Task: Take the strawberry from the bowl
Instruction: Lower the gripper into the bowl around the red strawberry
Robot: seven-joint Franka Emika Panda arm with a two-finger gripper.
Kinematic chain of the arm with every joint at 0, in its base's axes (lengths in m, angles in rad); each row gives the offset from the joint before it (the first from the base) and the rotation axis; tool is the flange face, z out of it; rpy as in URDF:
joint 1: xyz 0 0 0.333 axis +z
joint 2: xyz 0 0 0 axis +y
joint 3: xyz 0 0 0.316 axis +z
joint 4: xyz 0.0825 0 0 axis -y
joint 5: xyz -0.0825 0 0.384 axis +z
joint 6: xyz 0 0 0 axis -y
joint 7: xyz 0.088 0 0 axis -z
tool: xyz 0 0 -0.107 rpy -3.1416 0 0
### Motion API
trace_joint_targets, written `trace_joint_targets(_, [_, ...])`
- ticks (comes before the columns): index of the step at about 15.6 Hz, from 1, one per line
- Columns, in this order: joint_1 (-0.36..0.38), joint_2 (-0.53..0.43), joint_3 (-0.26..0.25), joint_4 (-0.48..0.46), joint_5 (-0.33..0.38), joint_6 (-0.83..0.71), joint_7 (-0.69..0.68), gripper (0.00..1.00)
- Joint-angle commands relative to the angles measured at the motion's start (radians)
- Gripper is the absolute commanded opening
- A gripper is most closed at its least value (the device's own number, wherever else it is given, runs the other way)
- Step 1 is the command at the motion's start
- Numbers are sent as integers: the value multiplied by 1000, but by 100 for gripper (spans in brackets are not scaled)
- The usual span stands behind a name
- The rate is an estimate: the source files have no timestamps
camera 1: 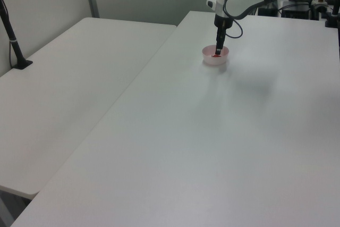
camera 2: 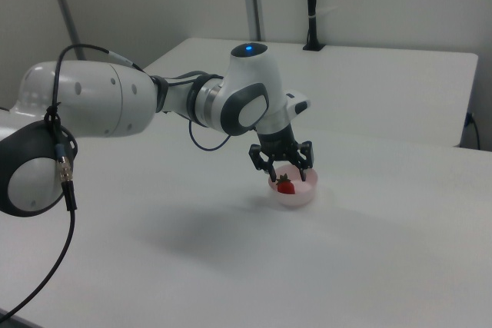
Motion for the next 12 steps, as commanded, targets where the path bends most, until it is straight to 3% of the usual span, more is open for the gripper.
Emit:
trace_joint_targets(1, [8, 22, -3, 17, 17, 17, -25, 69])
trace_joint_targets(10, [12, 65, -3, 14, 9, 59, -22, 68])
trace_joint_targets(11, [14, 68, -3, 16, 9, 66, -12, 65])
trace_joint_targets(12, [12, 68, -2, 14, 11, 77, -7, 53])
